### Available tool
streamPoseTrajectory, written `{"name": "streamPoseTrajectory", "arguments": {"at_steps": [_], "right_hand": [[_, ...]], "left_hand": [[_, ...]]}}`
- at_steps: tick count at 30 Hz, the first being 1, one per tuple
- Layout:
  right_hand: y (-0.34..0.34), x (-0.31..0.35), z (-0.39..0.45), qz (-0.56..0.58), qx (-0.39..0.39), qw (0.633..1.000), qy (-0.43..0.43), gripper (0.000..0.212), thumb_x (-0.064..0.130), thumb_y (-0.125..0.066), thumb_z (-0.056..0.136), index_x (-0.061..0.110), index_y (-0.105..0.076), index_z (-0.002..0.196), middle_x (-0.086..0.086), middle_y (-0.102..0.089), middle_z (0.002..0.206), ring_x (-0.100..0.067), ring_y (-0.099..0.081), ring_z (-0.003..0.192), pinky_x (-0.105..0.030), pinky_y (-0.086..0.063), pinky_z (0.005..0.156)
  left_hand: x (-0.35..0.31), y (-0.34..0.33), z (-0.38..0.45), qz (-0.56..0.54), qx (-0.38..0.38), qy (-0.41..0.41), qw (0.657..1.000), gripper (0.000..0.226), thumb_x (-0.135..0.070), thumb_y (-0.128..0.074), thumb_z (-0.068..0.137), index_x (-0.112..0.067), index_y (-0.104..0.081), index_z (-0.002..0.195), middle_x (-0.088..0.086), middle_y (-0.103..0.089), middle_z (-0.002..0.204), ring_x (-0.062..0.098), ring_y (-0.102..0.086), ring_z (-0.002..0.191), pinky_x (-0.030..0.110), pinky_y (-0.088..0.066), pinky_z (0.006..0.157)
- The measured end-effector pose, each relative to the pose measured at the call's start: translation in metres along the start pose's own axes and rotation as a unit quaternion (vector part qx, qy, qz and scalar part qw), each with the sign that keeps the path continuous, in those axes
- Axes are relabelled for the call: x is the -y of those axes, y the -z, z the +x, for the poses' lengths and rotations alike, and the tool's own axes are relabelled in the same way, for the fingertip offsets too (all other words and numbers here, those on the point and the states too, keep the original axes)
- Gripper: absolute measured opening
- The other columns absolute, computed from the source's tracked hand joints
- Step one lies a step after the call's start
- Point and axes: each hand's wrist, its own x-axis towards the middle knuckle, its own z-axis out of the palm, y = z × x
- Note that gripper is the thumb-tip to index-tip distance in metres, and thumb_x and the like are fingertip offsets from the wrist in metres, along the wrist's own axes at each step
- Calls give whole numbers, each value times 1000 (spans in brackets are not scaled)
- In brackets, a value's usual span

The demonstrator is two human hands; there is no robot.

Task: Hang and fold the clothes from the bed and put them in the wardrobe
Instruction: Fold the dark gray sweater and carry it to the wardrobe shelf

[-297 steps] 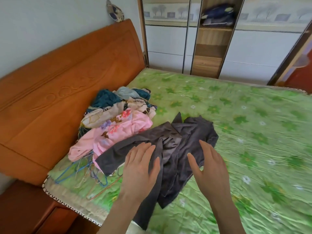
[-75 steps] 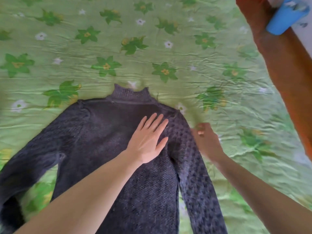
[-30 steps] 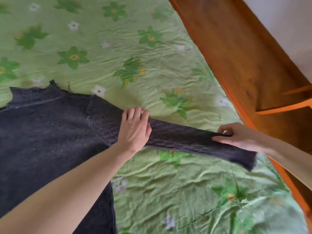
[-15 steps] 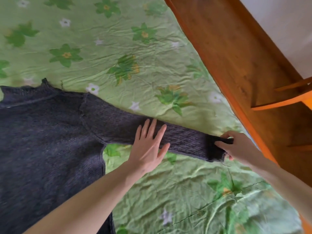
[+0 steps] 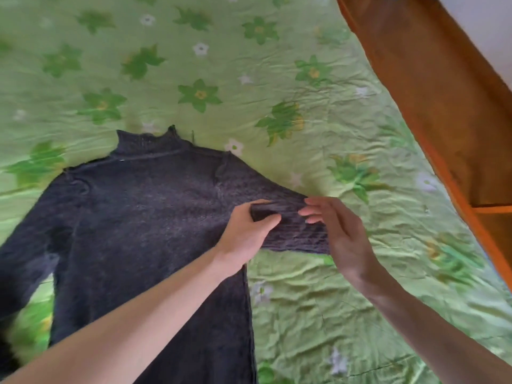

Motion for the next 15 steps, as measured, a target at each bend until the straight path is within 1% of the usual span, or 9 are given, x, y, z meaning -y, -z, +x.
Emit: {"name": "streamPoseTrajectory", "arguments": {"at_steps": [1, 3, 4, 6, 8, 10, 11, 13, 15], "right_hand": [[-5, -4, 5, -39, 0, 999, 11, 25, 12, -44, 111, 22, -65, 120, 6, -72, 116, -10, -65, 112, -31, -51, 98], [-15, -13, 18, -181, 37, 982, 41, 29, 16, -45, 110, 24, -56, 136, 13, -60, 131, -5, -53, 125, -37, -45, 107], [-21, -17, 27, -254, 54, 964, 56, 35, 22, -43, 109, 23, -53, 142, 12, -58, 135, -10, -51, 129, -43, -42, 110], [-34, -21, 47, -351, 80, 930, 77, 43, 38, -35, 109, 26, -52, 147, 4, -62, 138, -22, -53, 133, -52, -39, 112], [-48, -19, 63, -404, 111, 905, 69, 52, 53, -25, 107, 33, -52, 146, 3, -64, 136, -26, -51, 135, -54, -33, 115], [-59, -17, 74, -456, 142, 875, 75, 57, 58, -20, 104, 35, -54, 144, 4, -65, 132, -27, -48, 136, -52, -25, 119], [-64, -17, 79, -479, 154, 861, 79, 60, 60, -21, 102, 34, -55, 143, 4, -65, 129, -26, -47, 135, -52, -20, 122], [-74, -12, 89, -506, 158, 846, 65, 61, 65, -28, 97, 31, -59, 138, 3, -67, 124, -25, -46, 136, -51, -8, 126], [-84, -6, 101, -522, 144, 840, 43, 59, 70, -39, 88, 33, -68, 124, 2, -70, 117, -25, -48, 133, -52, -3, 125]], "left_hand": [[0, 19, -3, 5, -15, 6, 1000, 13, -7, -67, 101, -12, -78, 99, 14, -77, 104, 13, -72, 91, 29, -52, 85], [-1, 54, -12, 9, -58, 10, 998, 16, -5, -69, 99, -16, -78, 93, 7, -80, 96, 9, -72, 88, 26, -52, 84], [1, 71, -16, 1, -83, 12, 996, 18, -3, -69, 97, -18, -78, 89, 0, -80, 89, 4, -72, 83, 21, -52, 81], [2, 105, -25, -10, -136, 9, 991, 21, 0, -70, 95, -19, -76, 85, -11, -77, 76, -6, -69, 73, 9, -50, 71], [10, 141, -32, -11, -190, 8, 982, 12, -1, -71, 93, -12, -76, 92, -7, -75, 80, -4, -68, 73, 8, -46, 71], [19, 175, -40, -22, -252, 6, 968, 9, 0, -72, 93, -7, -75, 97, -1, -73, 84, 1, -67, 75, 8, -46, 71], [25, 191, -43, -26, -278, 8, 960, 10, 0, -71, 93, -8, -75, 96, 0, -72, 85, 3, -66, 76, 10, -47, 72], [36, 219, -48, -35, -317, 21, 948, 14, 1, -70, 93, -12, -75, 93, 0, -72, 88, 7, -66, 81, 17, -48, 76], [47, 244, -52, -40, -337, 35, 940, 13, 0, -70, 94, -11, -74, 101, 3, -72, 95, 13, -65, 88, 23, -47, 81]]}}
